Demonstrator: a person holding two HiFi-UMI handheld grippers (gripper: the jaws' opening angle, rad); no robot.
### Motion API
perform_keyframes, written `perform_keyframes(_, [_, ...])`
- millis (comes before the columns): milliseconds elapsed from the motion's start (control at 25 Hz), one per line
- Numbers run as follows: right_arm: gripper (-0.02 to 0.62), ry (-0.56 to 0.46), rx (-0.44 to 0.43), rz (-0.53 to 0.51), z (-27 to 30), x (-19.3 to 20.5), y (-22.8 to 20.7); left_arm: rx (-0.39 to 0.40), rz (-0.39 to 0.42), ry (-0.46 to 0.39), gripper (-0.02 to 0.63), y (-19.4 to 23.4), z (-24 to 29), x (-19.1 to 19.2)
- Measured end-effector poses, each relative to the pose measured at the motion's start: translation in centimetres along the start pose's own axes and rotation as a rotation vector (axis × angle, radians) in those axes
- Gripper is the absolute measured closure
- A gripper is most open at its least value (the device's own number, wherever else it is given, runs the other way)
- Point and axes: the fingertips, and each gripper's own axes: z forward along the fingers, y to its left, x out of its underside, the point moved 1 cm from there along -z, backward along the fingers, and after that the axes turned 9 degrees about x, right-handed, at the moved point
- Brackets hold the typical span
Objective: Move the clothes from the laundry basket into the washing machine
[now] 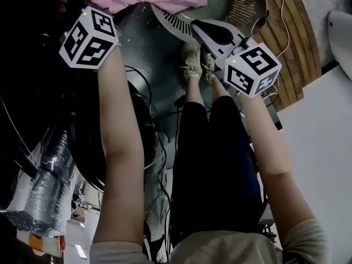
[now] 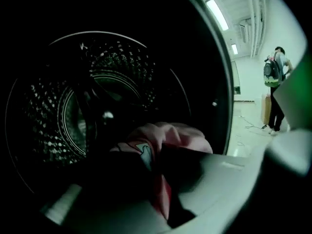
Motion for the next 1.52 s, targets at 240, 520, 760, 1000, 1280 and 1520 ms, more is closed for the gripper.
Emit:
perform_keyframes(240, [0.578,-0.001,-0.008,0.004,0.2,0.9,0.5,-0.111,-0.012,0.064,0.528,3.1,1.7,1.6])
perform_keyframes(520, [0.578,-0.001,-0.003,-0.031,-0.6,1.1,1.0,-0.136,-0.024,0.154,0.331,1.6,-2.9,5.3])
perform_keyframes(760, [0.578,-0.004,0.004,-0.027,-1.2,1.3,0.9,0.034,-0.105,0.292,0.327,-4.4,-7.2,9.9])
perform_keyframes(1000, [0.578,0.013,0.018,-0.045,-1.1,2.1,0.5,0.298,-0.131,0.455,0.291,-13.4,-4.9,15.8])
perform_keyframes(1280, [0.578,0.023,0.032,-0.061,-1.1,2.6,-0.7,0.330,-0.015,0.454,0.467,-13.7,-2.1,15.7])
perform_keyframes(1520, [0.578,0.026,0.024,-0.076,-0.6,2.1,-0.2,0.159,0.106,0.313,0.577,-8.1,-2.6,10.5])
